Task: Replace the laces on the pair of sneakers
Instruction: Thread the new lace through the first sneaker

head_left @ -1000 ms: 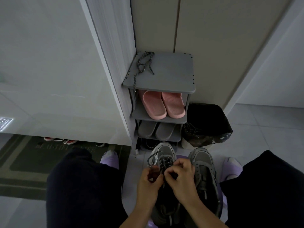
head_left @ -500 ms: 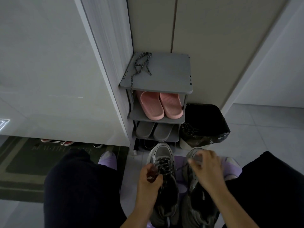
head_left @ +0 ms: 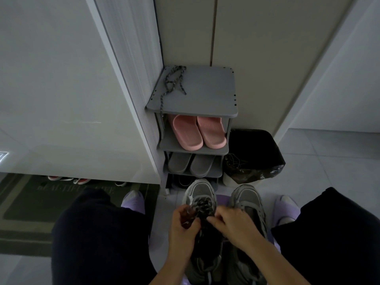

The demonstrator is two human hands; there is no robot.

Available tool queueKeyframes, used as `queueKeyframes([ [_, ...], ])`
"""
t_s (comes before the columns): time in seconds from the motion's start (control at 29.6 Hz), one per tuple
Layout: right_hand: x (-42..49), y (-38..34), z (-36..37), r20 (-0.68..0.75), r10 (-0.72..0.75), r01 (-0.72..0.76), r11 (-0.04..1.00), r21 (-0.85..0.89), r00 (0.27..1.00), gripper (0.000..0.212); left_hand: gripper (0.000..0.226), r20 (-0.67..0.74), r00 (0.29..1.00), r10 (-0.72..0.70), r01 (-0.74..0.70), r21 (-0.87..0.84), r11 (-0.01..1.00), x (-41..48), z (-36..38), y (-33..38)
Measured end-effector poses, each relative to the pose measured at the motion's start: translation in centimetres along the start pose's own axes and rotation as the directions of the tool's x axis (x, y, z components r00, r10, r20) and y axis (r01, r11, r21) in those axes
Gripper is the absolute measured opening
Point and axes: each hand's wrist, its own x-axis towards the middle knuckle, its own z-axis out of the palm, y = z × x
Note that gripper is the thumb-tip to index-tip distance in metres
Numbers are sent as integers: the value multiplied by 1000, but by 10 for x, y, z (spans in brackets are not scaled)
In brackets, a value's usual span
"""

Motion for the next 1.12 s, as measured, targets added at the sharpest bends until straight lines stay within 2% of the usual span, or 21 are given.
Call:
queueKeyframes([
  [0.14, -7, 26, -31, -40, 82, -79, 994, 74, 996, 37, 27, -68, 997, 35, -35, 7, 999, 2, -5, 3],
  [0.24, -14, 43, -40, 50, 103, -109, 984, 142, 993, 42, 21, -29, 999, 25, -24, 9, 1000, 0, -5, 7],
  [0.3, -11, 44, -34, 92, 106, -119, 981, 150, 990, 39, 13, 28, 1000, -1, 2, -32, 999, 0, -7, 13],
  [0.37, 1, 40, -27, -3, 106, -104, 983, 154, 994, 25, 7, 62, 998, -19, 21, -24, 999, 8, -11, 18],
  [0.44, 18, 31, -22, -73, 123, -109, 979, 175, 990, 13, 12, 70, 997, -20, 16, 55, 998, 23, -16, 20],
  [0.57, 46, 14, -4, 85, 161, -176, 959, 223, 983, 15, 17, 149, 989, 4, -43, 262, 964, 46, -12, 24],
  [0.71, 56, 16, 0, 135, 190, -226, 910, 347, 972, 8, 21, 260, 965, 10, -123, 424, 897, 60, -8, 32],
  [0.81, 54, 17, -1, 149, 191, -232, 907, 351, 970, 9, 24, 313, 950, 2, -175, 527, 831, 67, -11, 34],
  [0.95, 51, 18, -1, 92, 204, -223, 907, 357, 975, 30, 28, 252, 966, 56, -171, 466, 868, 63, -14, 30],
  [1.01, 49, 19, -1, 79, 205, -219, 892, 395, 976, 29, 27, 225, 972, 66, -155, 403, 902, 59, -15, 26],
  [1.12, 47, 21, -4, 130, 203, -241, 798, 553, 971, 18, 23, 240, 970, 36, -123, 360, 925, 58, -16, 23],
])
